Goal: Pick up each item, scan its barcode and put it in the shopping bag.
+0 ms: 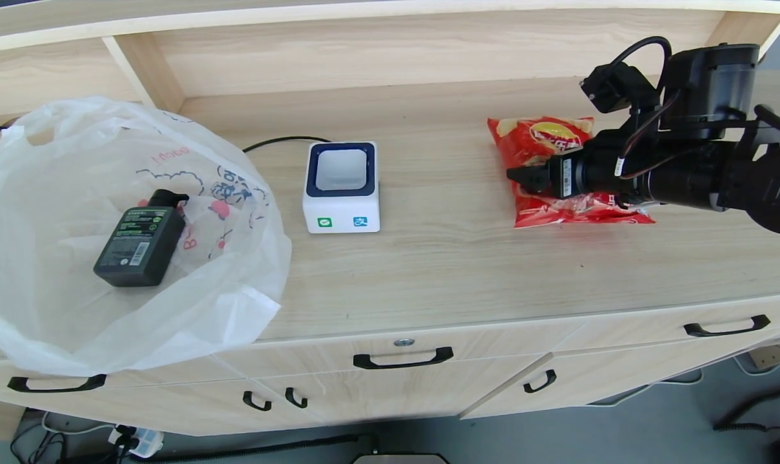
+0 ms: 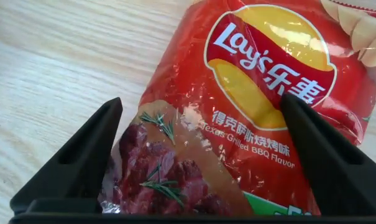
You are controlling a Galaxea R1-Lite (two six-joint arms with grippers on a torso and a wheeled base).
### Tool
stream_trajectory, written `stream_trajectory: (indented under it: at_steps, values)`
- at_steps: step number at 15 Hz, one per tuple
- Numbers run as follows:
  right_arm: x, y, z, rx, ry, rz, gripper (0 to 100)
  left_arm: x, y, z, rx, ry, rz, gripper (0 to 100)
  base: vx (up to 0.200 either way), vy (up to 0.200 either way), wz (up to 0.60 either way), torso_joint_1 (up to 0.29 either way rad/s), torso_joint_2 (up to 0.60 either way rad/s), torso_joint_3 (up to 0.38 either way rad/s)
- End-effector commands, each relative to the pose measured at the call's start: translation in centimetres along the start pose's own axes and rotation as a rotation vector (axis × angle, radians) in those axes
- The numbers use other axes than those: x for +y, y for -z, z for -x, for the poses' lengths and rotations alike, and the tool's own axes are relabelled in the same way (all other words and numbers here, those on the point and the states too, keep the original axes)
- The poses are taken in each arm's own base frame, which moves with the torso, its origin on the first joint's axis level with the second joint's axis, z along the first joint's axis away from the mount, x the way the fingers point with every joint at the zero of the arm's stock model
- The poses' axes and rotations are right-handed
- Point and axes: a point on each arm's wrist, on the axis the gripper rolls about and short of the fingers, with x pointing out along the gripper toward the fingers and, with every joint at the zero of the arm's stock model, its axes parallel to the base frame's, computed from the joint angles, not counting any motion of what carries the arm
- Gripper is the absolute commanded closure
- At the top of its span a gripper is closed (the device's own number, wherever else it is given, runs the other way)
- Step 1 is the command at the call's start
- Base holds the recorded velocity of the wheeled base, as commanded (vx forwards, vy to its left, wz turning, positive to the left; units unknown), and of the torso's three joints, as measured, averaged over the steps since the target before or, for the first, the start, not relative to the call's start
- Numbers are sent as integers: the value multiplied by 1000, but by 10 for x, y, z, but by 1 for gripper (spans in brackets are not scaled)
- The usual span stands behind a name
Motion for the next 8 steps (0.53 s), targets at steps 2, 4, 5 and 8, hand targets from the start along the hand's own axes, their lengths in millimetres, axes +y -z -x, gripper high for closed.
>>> stream_trajectory:
  at_steps: [2, 4, 5, 8]
  values:
    - [-1, 4, -10, 16, 3, -4, 0, 0, 0, 0, 2, 0, 2, 0, 0, 0, 0, 0, 0, 0]
    - [-6, -13, -10, -20, 65, -5, 0, 0, 0, 0, 1, 0, 3, 0, 0, 0, 0, 0, 0, 0]
    - [-6, -15, -10, -16, 72, -5, 0, 0, 0, 0, 1, 1, 3, 0, 0, 0, 0, 0, 0, 0]
    - [-10, -24, -2, 38, 134, -4, 0, 0, 0, 0, 2, 0, 3, 0, 0, 0, 0, 0, 0, 0]
